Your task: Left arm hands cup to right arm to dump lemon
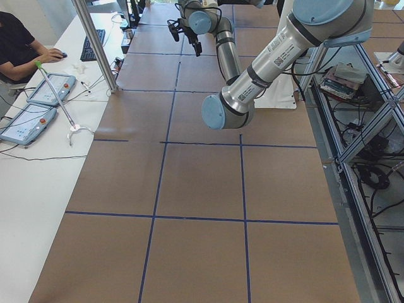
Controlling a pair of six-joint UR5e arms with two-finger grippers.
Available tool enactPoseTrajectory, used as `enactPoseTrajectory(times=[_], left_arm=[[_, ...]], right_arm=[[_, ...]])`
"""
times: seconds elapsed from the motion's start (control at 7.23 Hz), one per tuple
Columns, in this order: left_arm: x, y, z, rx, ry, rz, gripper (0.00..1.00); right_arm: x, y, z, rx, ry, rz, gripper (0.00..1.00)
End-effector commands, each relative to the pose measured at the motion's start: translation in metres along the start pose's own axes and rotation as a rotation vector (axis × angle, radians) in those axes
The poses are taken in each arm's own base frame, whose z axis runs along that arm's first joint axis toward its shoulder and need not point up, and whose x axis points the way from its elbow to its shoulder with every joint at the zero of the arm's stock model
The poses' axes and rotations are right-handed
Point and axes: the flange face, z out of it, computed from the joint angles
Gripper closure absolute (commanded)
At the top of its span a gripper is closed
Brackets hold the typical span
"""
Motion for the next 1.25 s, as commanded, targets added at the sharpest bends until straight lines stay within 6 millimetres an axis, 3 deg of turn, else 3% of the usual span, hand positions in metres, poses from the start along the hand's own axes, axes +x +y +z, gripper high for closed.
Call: enactPoseTrajectory(times=[0.0, 0.42, 0.83, 1.11], left_arm=[[-0.003, -0.002, 0.003, 0.003, -0.005, -0.002, 0.0], [-0.002, -0.001, 0.002, 0.009, -0.003, 0.002, 0.0], [-0.001, -0.001, 0.008, 0.057, -0.007, 0.009, 0.0], [-0.013, -0.001, 0.005, 0.092, -0.001, 0.021, 0.0]], right_arm=[[0.002, -0.01, 0.007, -0.011, -0.014, 0.166, 0.99], [0.0, -0.017, 0.014, -0.014, -0.062, 0.467, 0.99], [-0.002, -0.026, -0.005, -0.099, -0.176, 0.731, 0.97], [0.004, -0.032, -0.012, -0.095, -0.168, 0.861, 0.97]])
